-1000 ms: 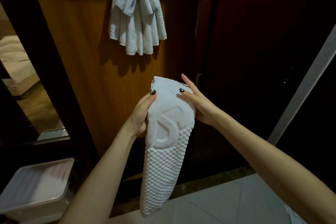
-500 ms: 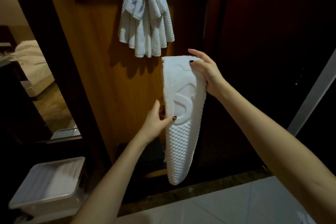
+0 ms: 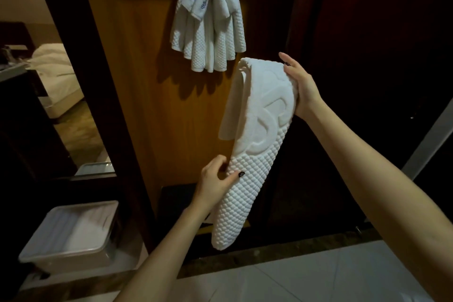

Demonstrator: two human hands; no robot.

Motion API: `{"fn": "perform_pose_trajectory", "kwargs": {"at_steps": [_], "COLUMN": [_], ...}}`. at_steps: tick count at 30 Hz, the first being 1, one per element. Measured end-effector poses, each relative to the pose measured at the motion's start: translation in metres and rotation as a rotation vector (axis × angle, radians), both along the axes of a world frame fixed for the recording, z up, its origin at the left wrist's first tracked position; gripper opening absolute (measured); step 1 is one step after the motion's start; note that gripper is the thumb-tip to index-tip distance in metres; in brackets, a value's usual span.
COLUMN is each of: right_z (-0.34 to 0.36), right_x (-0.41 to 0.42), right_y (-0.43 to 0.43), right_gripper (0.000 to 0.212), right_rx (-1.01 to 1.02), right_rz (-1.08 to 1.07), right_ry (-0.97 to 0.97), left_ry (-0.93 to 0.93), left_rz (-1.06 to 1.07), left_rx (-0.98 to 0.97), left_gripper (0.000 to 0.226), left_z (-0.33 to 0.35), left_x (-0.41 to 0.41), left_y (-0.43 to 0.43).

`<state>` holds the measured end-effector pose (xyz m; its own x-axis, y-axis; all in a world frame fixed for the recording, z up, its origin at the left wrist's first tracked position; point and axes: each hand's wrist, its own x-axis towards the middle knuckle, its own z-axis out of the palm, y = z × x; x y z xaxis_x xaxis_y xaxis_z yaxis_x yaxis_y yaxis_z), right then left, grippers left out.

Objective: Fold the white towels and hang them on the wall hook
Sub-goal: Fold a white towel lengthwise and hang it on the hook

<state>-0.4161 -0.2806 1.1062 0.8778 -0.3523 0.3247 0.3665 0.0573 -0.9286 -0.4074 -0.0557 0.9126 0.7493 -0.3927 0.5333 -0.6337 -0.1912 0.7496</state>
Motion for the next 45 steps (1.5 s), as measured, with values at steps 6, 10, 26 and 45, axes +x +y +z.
{"fn": "perform_pose_trajectory", "kwargs": {"at_steps": [6,10,26,45], "right_z": [0.004,0.003,-0.005,0.076], "right_x": [0.004,0.007,0.005,0.068], "right_y": [-0.001,0.001,-0.033,-0.068], "right_gripper": [0.037,0.034,0.059,0.053], "right_rx": [-0.004,0.014,0.236,-0.106], "right_rz": [0.028,0.028,-0.171,-0.251], "right_ry": [-0.001,-0.010,-0.027,-0.154], "left_ry": [0.183,0.289,0.572,0.030], "left_rz": [-0.041,-0.009,-0.218,0.108], "left_rx": [0.297,0.313,-0.080,0.200], "left_gripper": [0.045,0.050,0.019,0.023], "left_z": [-0.016,-0.021,0.007,0.215], "left_x": [0.007,0.011,0.039,0.175], "left_y": [-0.003,-0.009,0.015,0.053]}}
